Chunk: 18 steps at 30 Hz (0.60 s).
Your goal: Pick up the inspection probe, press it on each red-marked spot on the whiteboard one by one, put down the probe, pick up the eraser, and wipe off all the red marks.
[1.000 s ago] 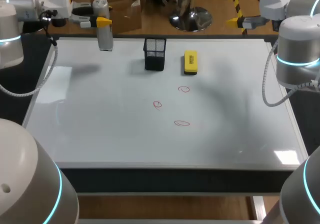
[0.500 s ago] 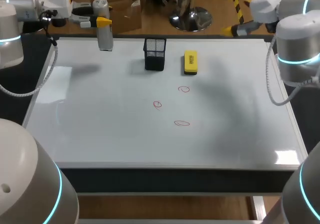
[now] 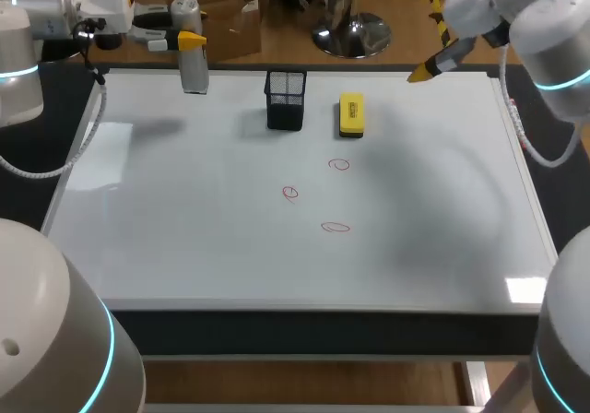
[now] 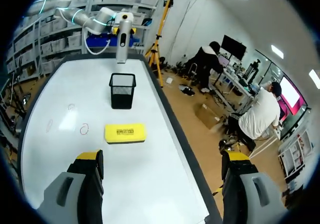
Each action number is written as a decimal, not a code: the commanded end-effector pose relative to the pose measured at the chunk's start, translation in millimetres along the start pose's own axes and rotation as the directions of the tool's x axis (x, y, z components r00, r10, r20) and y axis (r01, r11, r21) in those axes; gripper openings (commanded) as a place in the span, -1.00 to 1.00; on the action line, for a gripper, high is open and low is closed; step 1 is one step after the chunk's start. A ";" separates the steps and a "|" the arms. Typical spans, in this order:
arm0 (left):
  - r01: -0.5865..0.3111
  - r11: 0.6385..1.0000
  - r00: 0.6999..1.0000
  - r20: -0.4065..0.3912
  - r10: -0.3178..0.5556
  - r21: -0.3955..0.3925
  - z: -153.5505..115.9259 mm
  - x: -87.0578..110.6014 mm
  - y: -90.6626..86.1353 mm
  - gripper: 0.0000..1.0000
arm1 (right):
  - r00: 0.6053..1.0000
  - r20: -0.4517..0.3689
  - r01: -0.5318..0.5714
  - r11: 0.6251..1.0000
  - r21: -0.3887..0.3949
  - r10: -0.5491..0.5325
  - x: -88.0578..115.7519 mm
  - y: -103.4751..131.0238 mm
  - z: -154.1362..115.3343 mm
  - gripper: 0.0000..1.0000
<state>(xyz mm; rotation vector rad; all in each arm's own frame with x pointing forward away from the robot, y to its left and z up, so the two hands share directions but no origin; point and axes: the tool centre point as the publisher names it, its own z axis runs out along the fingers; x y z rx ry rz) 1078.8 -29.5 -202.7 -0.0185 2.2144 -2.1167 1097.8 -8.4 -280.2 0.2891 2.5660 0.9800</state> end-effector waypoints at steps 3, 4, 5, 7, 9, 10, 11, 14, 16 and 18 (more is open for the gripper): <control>0.000 1.000 1.000 -0.001 0.000 0.000 -0.2 -0.5 -1.1 -1.00 | 0.773 -0.618 0.517 0.707 0.483 -0.143 -5.0 3.0 10.6 1.00; 0.000 1.000 1.000 -0.001 0.000 0.000 -0.2 -0.5 -1.1 -1.00 | 0.758 -0.633 0.542 0.690 0.481 -0.155 -5.3 3.8 12.2 1.00; 0.000 1.000 1.000 -0.001 0.000 0.000 -0.2 -0.5 -1.1 -1.00 | 0.747 -0.643 0.565 0.669 0.483 -0.167 -5.7 4.3 13.6 1.00; 0.000 1.000 1.000 -0.001 0.000 0.000 -0.2 -0.5 -1.1 -1.00 | 0.723 -0.665 0.609 0.629 0.484 -0.188 -6.5 4.4 16.5 1.00; 0.000 1.000 1.000 -0.001 0.000 0.000 -0.2 -0.5 -1.1 -1.00 | 0.708 -0.677 0.644 0.580 0.499 -0.203 -7.6 3.6 19.2 1.00; 0.000 1.000 1.000 -0.001 0.000 0.000 -0.2 -0.5 -1.1 -1.00 | 0.704 -0.681 0.647 0.580 0.495 -0.204 -7.8 3.2 19.7 1.00; 0.000 1.000 1.000 -0.001 0.000 0.000 -0.2 -0.5 -1.1 -1.00 | 0.708 -0.676 0.645 0.577 0.501 -0.203 -8.0 2.9 20.6 1.00; 0.000 1.000 1.000 -0.001 0.000 0.000 -0.2 -0.5 -1.1 -1.00 | 0.796 -0.581 0.536 0.646 0.543 -0.172 -19.1 3.6 12.1 1.00; 0.000 1.000 1.000 -0.001 0.000 0.000 -0.2 -0.5 -1.1 -1.00 | 0.796 -0.581 0.536 0.646 0.543 -0.172 -19.1 3.6 12.1 1.00; 0.000 1.000 1.000 -0.001 0.000 0.000 -0.2 -0.5 -1.1 -1.00 | 0.796 -0.581 0.536 0.646 0.543 -0.172 -19.1 3.6 12.1 1.00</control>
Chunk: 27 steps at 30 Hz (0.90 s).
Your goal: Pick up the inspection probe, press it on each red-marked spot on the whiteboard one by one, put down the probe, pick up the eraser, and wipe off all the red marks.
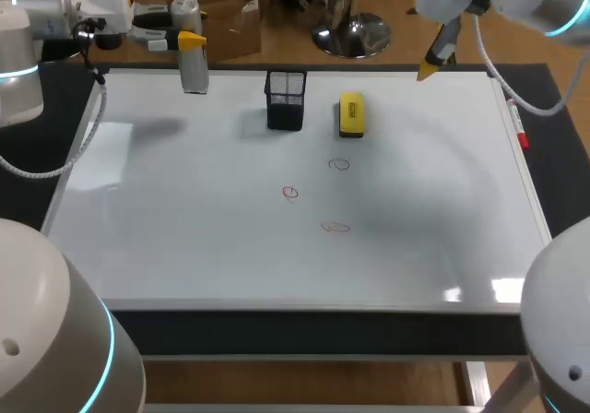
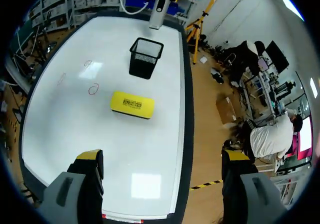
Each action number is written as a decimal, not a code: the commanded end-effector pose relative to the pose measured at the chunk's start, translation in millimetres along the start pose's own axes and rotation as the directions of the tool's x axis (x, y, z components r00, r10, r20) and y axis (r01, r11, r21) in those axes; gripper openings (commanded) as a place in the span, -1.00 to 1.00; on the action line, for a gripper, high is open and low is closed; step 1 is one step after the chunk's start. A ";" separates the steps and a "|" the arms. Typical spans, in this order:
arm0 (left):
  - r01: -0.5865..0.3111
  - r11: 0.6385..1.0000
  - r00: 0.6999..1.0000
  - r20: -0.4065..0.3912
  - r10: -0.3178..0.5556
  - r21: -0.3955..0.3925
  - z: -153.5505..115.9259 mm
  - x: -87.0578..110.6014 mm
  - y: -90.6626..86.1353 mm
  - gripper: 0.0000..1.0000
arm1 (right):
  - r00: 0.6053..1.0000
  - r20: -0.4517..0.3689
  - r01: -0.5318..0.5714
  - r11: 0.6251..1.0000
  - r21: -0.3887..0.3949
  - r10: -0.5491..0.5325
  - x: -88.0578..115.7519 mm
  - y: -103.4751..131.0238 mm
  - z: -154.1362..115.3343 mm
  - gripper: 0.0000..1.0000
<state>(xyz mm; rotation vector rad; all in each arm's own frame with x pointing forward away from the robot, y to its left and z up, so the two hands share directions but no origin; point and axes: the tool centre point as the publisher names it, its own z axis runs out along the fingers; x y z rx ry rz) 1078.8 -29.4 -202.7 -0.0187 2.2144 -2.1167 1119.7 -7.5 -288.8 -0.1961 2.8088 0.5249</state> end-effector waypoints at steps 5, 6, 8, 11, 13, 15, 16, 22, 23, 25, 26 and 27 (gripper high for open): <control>0.000 1.000 1.000 -0.001 0.000 0.000 -0.1 -0.5 -1.2 -1.00 | 0.926 -0.378 0.159 0.911 0.380 -0.004 -3.1 5.2 -5.9 1.00; 0.000 1.000 1.000 -0.001 0.000 0.000 -0.1 -0.5 -1.2 -1.00 | 0.926 -0.378 0.159 0.911 0.380 -0.004 -3.1 5.2 -5.9 1.00; 0.000 1.000 1.000 -0.001 0.000 0.000 -0.1 -0.5 -1.2 -1.00 | 0.926 -0.378 0.159 0.911 0.380 -0.004 -3.1 5.2 -5.9 1.00; 0.000 1.000 1.000 -0.001 0.000 0.000 -0.1 -0.5 -1.2 -1.00 | 0.926 -0.378 0.159 0.911 0.380 -0.004 -3.1 5.2 -5.9 1.00; 0.000 1.000 1.000 -0.001 0.000 0.000 -0.1 -0.5 -1.2 -1.00 | 0.926 -0.378 0.159 0.911 0.380 -0.004 -3.1 5.2 -5.9 1.00; 0.000 1.000 1.000 -0.001 0.000 0.000 -0.1 -0.5 -1.2 -1.00 | 0.926 -0.378 0.159 0.911 0.380 -0.004 -3.1 5.2 -5.9 1.00; 0.000 1.000 1.000 -0.001 0.000 0.000 -0.1 -0.5 -1.2 -1.00 | 0.926 -0.378 0.159 0.911 0.380 -0.004 -3.1 5.2 -5.9 1.00; 0.000 1.000 1.000 -0.001 0.000 0.000 -0.1 -0.5 -1.2 -1.00 | 0.914 -0.379 0.281 0.902 0.326 -0.148 2.7 14.5 5.2 1.00; 0.000 1.000 1.000 -0.001 0.000 0.000 -0.1 -0.5 -1.2 -1.00 | 0.910 -0.373 0.305 0.900 0.313 -0.179 3.3 13.7 5.9 1.00; 0.000 1.000 1.000 -0.001 0.000 0.000 -0.1 -0.5 -1.2 -1.00 | 0.895 -0.383 0.353 0.887 0.299 -0.227 6.4 13.2 7.2 1.00; 0.000 1.000 1.000 -0.001 0.000 0.000 -0.1 -0.5 -1.2 -1.00 | 0.888 -0.374 0.385 0.879 0.283 -0.268 8.0 14.0 8.3 1.00; 0.000 1.000 1.000 -0.001 0.000 0.000 -0.1 -0.5 -1.2 -1.00 | 0.887 -0.347 0.401 0.879 0.258 -0.303 10.0 14.6 8.7 1.00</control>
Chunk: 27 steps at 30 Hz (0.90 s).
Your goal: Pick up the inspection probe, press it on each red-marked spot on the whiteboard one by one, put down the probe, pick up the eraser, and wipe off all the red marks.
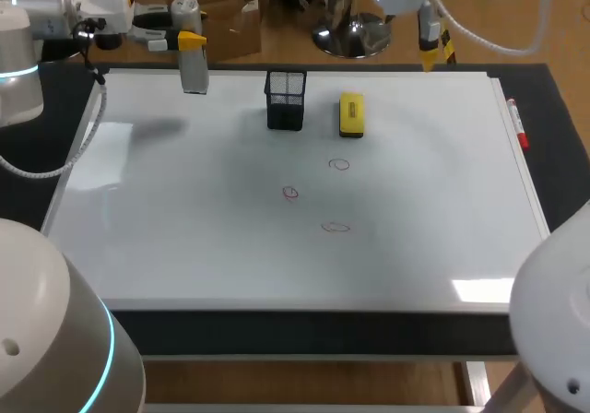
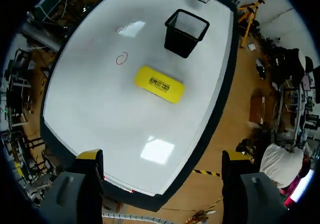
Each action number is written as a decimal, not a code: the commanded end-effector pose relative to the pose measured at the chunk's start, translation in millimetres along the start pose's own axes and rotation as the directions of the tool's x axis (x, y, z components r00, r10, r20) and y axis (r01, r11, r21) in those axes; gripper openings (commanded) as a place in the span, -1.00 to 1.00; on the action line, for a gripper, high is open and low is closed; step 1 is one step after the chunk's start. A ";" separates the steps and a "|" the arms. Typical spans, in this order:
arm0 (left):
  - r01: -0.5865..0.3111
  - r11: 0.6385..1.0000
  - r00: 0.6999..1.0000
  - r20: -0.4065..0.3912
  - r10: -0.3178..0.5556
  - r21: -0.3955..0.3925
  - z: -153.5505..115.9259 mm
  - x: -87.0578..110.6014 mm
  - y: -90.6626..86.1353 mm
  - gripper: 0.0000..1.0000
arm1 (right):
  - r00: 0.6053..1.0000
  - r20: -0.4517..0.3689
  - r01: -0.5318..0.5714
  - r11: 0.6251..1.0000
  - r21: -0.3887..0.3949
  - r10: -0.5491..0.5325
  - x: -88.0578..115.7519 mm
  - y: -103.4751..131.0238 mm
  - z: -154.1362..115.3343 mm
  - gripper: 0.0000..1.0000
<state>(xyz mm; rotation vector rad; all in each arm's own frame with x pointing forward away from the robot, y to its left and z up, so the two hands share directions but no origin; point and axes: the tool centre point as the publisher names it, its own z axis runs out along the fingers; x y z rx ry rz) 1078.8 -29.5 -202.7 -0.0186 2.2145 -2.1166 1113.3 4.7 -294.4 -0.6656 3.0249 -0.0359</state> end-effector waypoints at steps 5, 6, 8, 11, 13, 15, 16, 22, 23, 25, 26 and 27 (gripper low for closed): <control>0.000 1.000 1.000 -0.001 0.000 0.000 -0.2 -0.4 -1.2 -1.00 | 0.956 0.055 0.289 0.957 0.010 -0.289 4.3 16.9 7.0 1.00; 0.000 1.000 1.000 -0.001 0.000 0.000 -0.2 -0.4 -1.2 -1.00 | 0.952 0.067 0.300 0.954 -0.006 -0.299 4.9 18.7 8.4 1.00; 0.000 1.000 1.000 -0.001 0.000 0.000 -0.2 -0.4 -1.2 -1.00 | 0.937 0.055 0.347 0.937 -0.022 -0.346 4.8 21.9 14.6 1.00; 0.000 1.000 1.000 -0.001 0.000 0.000 -0.2 -0.4 -1.2 -1.00 | 0.883 0.117 0.462 0.886 -0.042 -0.455 5.0 30.7 21.1 1.00; 0.000 1.000 1.000 -0.001 0.000 0.000 -0.2 -0.4 -1.2 -1.00 | 0.855 0.096 0.516 0.854 -0.060 -0.510 4.5 36.6 25.8 1.00; 0.000 1.000 1.000 -0.001 0.000 0.000 -0.2 -0.4 -1.2 -1.00 | 0.826 0.097 0.561 0.824 -0.071 -0.555 2.1 43.8 30.1 1.00; 0.000 1.000 1.000 -0.001 0.000 0.000 -0.2 -0.4 -1.2 -1.00 | 0.816 0.084 0.578 0.812 -0.077 -0.572 1.3 47.1 32.8 1.00; 0.000 1.000 1.000 -0.001 0.000 0.000 -0.2 -0.4 -1.2 -1.00 | 0.737 0.046 0.673 0.724 -0.152 -0.675 -3.2 65.4 49.0 1.00; 0.000 1.000 1.000 -0.001 0.000 0.000 -0.2 -0.4 -1.2 -1.00 | 0.717 0.014 0.687 0.703 -0.181 -0.697 -3.4 68.1 51.1 1.00; 0.000 1.000 1.000 -0.001 0.000 0.000 -0.2 -0.4 -1.2 -1.00 | 0.705 0.014 0.701 0.693 -0.167 -0.709 -4.3 72.3 55.0 1.00; 0.000 1.000 1.000 -0.001 0.000 0.000 -0.2 -0.4 -1.2 -1.00 | 0.700 0.009 0.705 0.689 -0.167 -0.714 -4.2 73.7 56.4 1.00; 0.000 1.000 1.000 -0.001 0.000 0.000 -0.2 -0.4 -1.2 -1.00 | 0.694 0.002 0.710 0.684 -0.166 -0.720 -3.9 75.0 57.7 1.00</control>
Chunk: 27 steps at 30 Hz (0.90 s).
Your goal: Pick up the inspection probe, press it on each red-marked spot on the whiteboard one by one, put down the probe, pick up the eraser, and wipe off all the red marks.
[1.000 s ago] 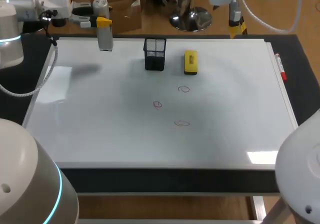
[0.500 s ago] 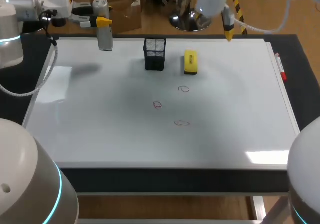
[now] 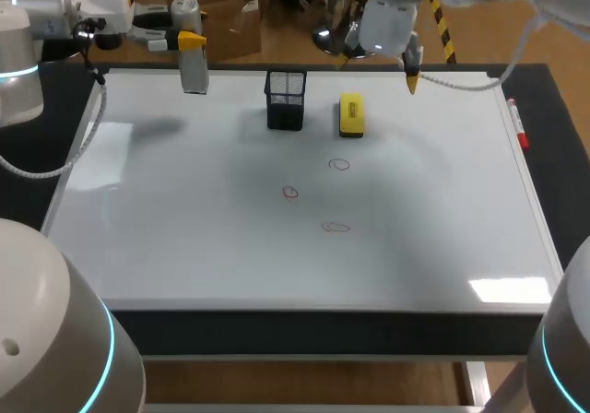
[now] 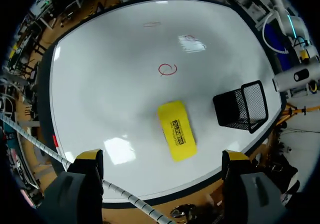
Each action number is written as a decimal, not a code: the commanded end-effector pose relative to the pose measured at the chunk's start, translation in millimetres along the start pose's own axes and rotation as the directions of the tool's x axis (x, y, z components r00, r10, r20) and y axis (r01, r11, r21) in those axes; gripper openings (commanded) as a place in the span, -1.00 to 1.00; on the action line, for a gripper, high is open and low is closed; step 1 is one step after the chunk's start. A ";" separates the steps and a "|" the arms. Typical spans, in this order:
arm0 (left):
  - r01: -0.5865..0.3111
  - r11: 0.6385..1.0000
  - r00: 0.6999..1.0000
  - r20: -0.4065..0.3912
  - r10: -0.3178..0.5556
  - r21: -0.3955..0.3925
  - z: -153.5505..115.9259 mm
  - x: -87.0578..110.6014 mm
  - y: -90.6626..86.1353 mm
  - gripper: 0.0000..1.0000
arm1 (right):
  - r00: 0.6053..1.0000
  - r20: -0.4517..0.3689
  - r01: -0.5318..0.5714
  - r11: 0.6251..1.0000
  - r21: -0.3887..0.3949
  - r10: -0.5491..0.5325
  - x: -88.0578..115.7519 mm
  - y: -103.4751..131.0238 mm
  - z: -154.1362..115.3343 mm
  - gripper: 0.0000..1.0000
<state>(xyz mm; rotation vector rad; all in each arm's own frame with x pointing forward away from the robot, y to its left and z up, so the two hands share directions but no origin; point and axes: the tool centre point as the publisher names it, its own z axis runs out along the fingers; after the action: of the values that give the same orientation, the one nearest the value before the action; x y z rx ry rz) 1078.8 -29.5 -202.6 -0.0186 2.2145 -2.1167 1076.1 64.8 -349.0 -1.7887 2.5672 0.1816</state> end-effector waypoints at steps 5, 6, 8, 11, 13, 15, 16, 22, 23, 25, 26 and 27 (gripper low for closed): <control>0.000 1.000 1.000 -0.001 0.000 0.000 -0.2 -0.4 -1.1 -1.00 | 0.993 -0.096 0.064 0.998 0.011 -0.062 -15.5 -1.4 14.5 1.00; 0.000 1.000 1.000 -0.001 0.000 0.000 -0.2 -0.4 -1.1 -1.00 | 0.994 -0.093 0.066 0.998 0.005 -0.065 -16.3 -0.5 16.9 1.00; 0.000 1.000 1.000 -0.001 0.000 0.000 -0.2 -0.4 -1.1 -1.00 | 0.992 -0.101 0.079 0.997 0.005 -0.078 -18.4 2.9 21.2 1.00; 0.000 1.000 1.000 -0.001 0.000 0.000 -0.2 -0.4 -1.1 -1.00 | 0.991 -0.107 0.085 0.996 0.001 -0.084 -20.4 6.9 28.7 1.00; 0.000 1.000 1.000 -0.001 0.000 0.000 -0.2 -0.4 -1.1 -1.00 | 0.989 -0.113 0.094 0.996 -0.007 -0.095 -20.7 9.5 34.6 1.00; 0.000 1.000 1.000 -0.001 0.000 0.000 -0.2 -0.4 -1.1 -1.00 | 0.987 -0.122 0.103 0.995 -0.011 -0.103 -20.2 10.7 39.9 1.00; 0.000 1.000 1.000 -0.001 0.000 0.000 -0.2 -0.4 -1.1 -1.00 | 0.987 -0.123 0.107 0.994 -0.016 -0.108 -20.0 11.2 42.1 1.00; 0.000 1.000 1.000 -0.001 0.000 0.000 -0.2 -0.4 -1.1 -1.00 | 0.983 -0.121 0.138 0.990 -0.025 -0.140 -21.1 14.9 52.6 1.00; 0.000 1.000 1.000 -0.001 0.000 0.000 -0.2 -0.4 -1.1 -1.00 | 0.983 -0.117 0.139 0.990 -0.030 -0.142 -21.2 15.2 53.6 1.00; 0.000 1.000 1.000 -0.001 0.000 0.000 -0.2 -0.4 -1.1 -1.00 | 0.983 -0.113 0.140 0.990 -0.033 -0.143 -21.1 15.5 57.7 1.00; 0.000 1.000 1.000 -0.001 0.000 0.000 -0.2 -0.4 -1.1 -1.00 | 0.983 -0.112 0.141 0.989 -0.034 -0.144 -21.1 15.5 58.8 1.00; 0.000 1.000 1.000 -0.001 0.000 0.000 -0.2 -0.4 -1.1 -1.00 | 0.983 -0.112 0.141 0.989 -0.035 -0.145 -21.2 15.5 59.8 1.00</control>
<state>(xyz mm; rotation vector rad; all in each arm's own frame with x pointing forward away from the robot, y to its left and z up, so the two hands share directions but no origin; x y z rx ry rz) 1078.8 -29.5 -202.6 -0.0186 2.2145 -2.1166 1061.7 95.1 -401.3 -2.0354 2.5048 0.1137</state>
